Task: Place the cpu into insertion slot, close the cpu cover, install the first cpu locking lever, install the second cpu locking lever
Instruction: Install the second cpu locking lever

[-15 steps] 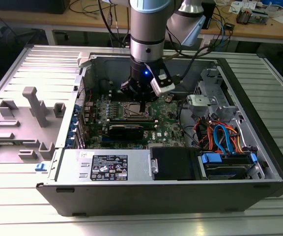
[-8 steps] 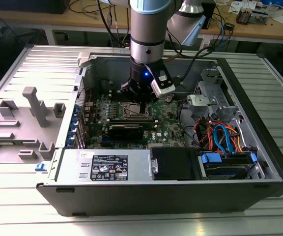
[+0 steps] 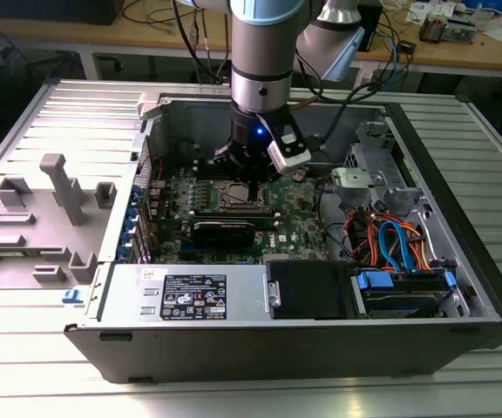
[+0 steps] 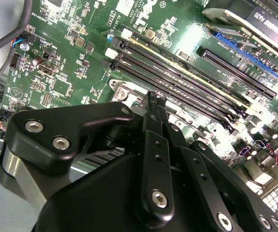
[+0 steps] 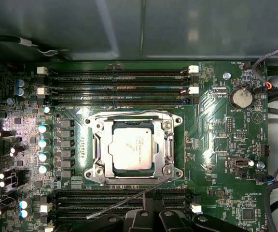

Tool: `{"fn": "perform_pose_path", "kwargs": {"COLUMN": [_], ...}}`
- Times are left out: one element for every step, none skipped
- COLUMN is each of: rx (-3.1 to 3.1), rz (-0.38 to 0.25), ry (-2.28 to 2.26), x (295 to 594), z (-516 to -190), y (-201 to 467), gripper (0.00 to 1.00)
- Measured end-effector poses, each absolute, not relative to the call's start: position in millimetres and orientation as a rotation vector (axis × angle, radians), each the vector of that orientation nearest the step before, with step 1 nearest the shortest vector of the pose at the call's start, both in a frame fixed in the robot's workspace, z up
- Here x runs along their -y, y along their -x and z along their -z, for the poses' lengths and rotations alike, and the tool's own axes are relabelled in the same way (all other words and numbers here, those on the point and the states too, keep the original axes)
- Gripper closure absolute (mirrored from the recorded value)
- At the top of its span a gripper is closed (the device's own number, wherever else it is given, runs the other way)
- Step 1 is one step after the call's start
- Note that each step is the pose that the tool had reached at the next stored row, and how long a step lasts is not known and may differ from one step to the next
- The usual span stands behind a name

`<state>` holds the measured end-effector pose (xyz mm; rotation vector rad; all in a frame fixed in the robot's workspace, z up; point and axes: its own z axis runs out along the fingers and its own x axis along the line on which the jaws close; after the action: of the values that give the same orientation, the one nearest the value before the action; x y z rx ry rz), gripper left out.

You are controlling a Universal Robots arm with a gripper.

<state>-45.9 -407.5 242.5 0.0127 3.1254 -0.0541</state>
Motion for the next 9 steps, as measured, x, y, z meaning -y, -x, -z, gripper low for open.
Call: {"fn": "perform_pose_path", "kwargs": {"rx": [-3.125,-3.126,-3.127,-3.128,-3.13,-3.134,-3.136,-3.139,-3.14], "rz": [0.054,0.049,0.046,0.046,0.046,0.046,0.046,0.046,0.045], "ry": [-0.013,-0.012,-0.012,-0.012,-0.011,-0.01,-0.008,0.0,0.006], "x": [407.6,408.2,409.1,409.4,409.4,409.5,409.5,409.5,409.5], "z": [-242.5,-242.7,-242.9,-242.9,-242.9,-243.0,-243.0,-243.0,-243.0], "y": [45.9,45.9,46.0,46.0,46.0,46.1,46.4,47.3,47.7], "gripper": [0.89,0.89,0.89,0.89,0.89,0.89,0.89,0.89,0.89]}}
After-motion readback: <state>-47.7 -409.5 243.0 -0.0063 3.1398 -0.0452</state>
